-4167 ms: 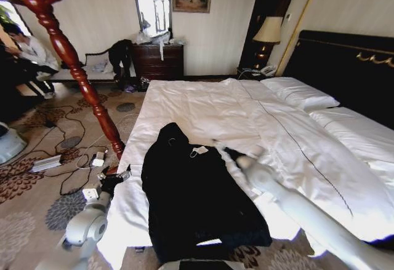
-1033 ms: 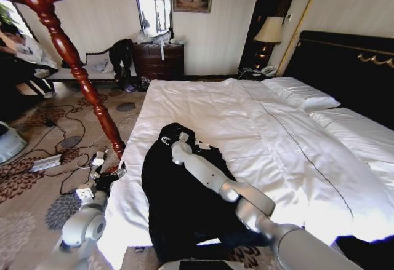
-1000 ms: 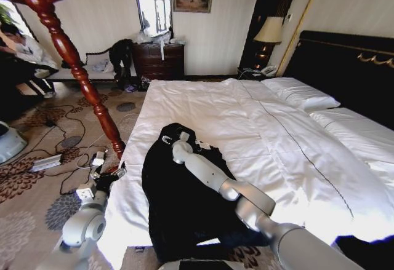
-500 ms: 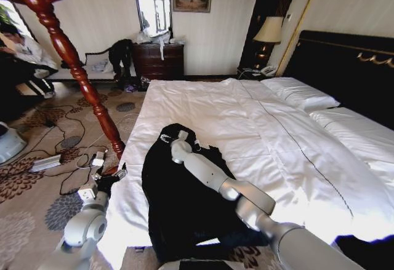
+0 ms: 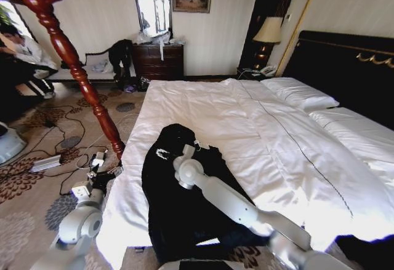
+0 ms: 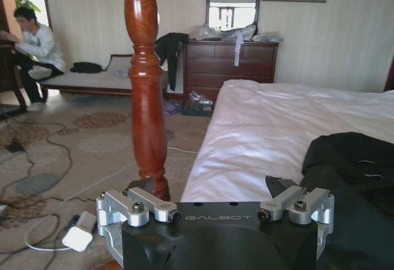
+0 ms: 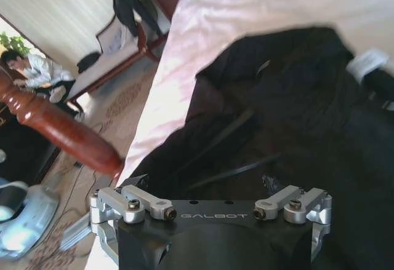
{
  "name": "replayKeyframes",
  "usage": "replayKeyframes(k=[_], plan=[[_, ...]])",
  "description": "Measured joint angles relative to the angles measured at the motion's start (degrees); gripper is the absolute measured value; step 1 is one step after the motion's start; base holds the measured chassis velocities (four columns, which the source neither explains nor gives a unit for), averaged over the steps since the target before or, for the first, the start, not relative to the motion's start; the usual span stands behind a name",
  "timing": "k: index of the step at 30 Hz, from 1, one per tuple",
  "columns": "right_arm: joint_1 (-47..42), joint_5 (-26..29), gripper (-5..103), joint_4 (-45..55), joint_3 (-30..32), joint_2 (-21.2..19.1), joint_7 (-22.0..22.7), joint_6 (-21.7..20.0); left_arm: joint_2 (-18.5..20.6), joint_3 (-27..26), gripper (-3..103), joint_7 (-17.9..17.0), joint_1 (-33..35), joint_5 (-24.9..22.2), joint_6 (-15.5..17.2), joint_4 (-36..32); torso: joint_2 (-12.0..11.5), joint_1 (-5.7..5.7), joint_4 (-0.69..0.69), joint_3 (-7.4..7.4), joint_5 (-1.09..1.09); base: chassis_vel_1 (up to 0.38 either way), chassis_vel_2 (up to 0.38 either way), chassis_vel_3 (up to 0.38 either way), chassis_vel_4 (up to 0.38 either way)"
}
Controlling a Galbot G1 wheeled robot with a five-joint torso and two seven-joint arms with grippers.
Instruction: Pick up the clothes from the bed and hang them on the clothes hanger.
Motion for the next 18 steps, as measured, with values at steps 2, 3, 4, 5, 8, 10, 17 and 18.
replayKeyframes(k=[2, 3, 4, 5, 8, 10, 17, 18], plan=[[-0.88, -3.59, 100, 1.04, 1.38, -1.16, -1.91, 0.6, 0.81, 0.85, 100, -0.25, -0.38, -4.79, 0.61, -0.86, 0.0, 0.0, 0.01, 0.01, 0.0, 0.0, 0.0, 0.0, 0.0], [-0.88, -3.59, 100, 1.04, 1.38, -1.16, -1.91, 0.6, 0.81, 0.85, 100, -0.25, -0.38, -4.79, 0.61, -0.86, 0.0, 0.0, 0.01, 0.01, 0.0, 0.0, 0.0, 0.0, 0.0], [-1.69, -6.97, 100, 1.91, 3.47, -1.91, -4.09, 1.62, 1.81, 1.76, 100, -0.63, -1.31, -9.94, 1.45, -1.74, 0.0, -0.01, 0.02, 0.0, 0.0, 0.0, 0.0, 0.0, 0.0], [-2.37, -9.67, 100, 2.53, 5.94, -2.5, -5.71, 2.48, 2.66, 2.41, 100, -1.02, -2.31, -13.26, 2.07, -2.34, 0.0, -0.01, 0.02, 0.0, 0.0, 0.0, 0.0, 0.0, 0.0], [-3.74, -14.68, 100, 3.42, 11.56, -4.09, -8.28, 4.08, 5.83, 4.12, 100, -2.57, -6.47, -21.57, 4.34, -3.43, 0.0, 0.0, -0.04, 0.0, 0.0, 0.0, 0.0, 0.0, 0.0], [-4.89, -19.59, 100, 2.82, 16.66, -5.75, -10.23, 5.38, 9.65, 4.72, 100, -4.08, -10.47, -27.49, 6.68, -3.12, 0.0, 0.01, -0.06, 0.0, 0.02, 0.0, 0.0, 0.0, 0.0], [-11.66, -23.16, 100, 5.32, 27.68, -7.66, -11.48, 5.65, 15.94, 10.92, 100, -6.23, -20.3, -34.75, 10.77, 3.44, 0.0, 0.01, 0.02, 0.0, 0.01, 0.0, 0.0, 0.0, 0.0], [-13.17, -23.05, 100, 6.54, 29.36, -7.67, -11.17, 5.43, 16.25, 12.66, 100, -6.83, -21.98, -35.56, 11.5, 4.35, 0.0, 0.01, 0.01, 0.01, 0.01, 0.0, 0.0, 0.0, 0.0]])
